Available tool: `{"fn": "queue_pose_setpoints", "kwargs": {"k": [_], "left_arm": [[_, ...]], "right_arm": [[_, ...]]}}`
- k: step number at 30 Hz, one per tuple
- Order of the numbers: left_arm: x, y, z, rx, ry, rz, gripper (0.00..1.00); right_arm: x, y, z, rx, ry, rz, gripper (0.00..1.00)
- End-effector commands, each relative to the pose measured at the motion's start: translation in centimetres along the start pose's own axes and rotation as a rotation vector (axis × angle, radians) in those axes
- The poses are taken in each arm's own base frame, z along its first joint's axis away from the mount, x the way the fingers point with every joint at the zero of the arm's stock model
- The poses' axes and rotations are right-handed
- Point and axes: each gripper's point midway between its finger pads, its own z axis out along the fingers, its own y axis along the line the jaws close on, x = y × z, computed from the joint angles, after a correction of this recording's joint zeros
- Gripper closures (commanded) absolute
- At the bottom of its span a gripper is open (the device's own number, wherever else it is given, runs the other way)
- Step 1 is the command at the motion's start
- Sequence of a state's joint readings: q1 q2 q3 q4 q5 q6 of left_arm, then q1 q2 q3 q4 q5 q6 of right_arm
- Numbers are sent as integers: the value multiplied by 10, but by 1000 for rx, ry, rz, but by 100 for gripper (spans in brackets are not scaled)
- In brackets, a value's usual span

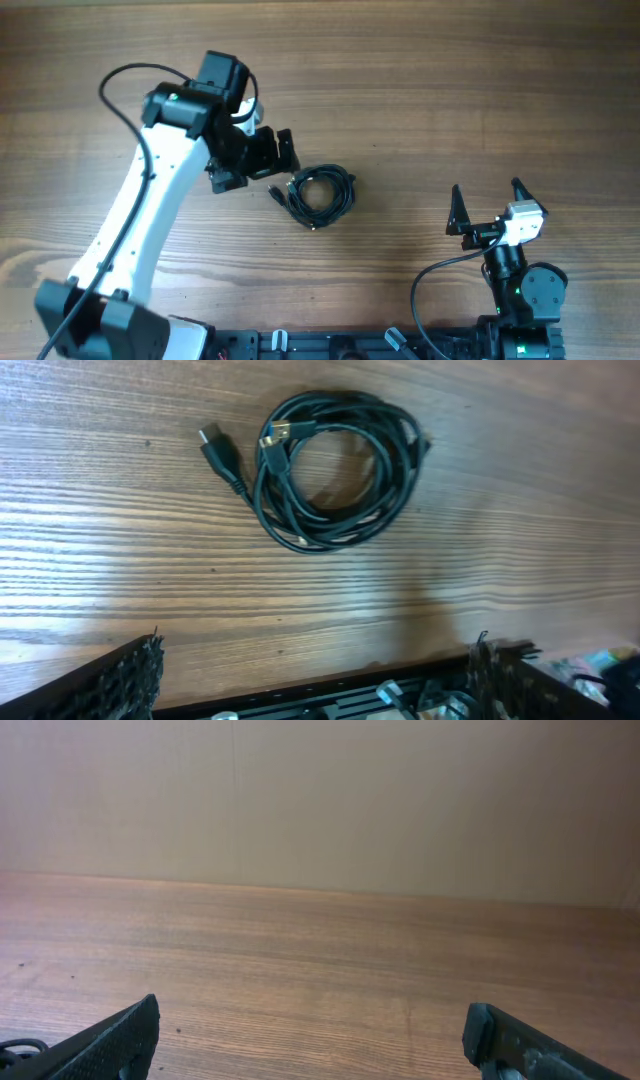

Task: Untangle cables

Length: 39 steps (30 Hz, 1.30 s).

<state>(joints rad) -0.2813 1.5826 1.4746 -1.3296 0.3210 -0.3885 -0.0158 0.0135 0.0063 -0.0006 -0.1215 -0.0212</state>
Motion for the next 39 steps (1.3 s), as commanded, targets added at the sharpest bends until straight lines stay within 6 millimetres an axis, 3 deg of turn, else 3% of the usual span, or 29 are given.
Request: {"fn": "queue_pose_setpoints", "kwargs": {"k": [1, 4, 13, 19, 39], "left_arm": [[-11, 11, 12, -80, 5, -21, 0], [-12, 13, 21, -88, 35, -30, 0], [-12, 12, 24, -82, 35, -33, 0], [-5, 25, 36, -121, 59, -92, 0], [-5, 21, 38, -118, 56, -76, 0]], "right_arm": [[-3, -2, -1, 12, -11, -4, 0], [-3, -2, -1, 12, -11, -4, 0], [-3, -2, -1, 12, -11, -4, 0], [-3, -2, -1, 12, -12, -4, 0], [-3, -2, -1, 12, -11, -4, 1]]}}
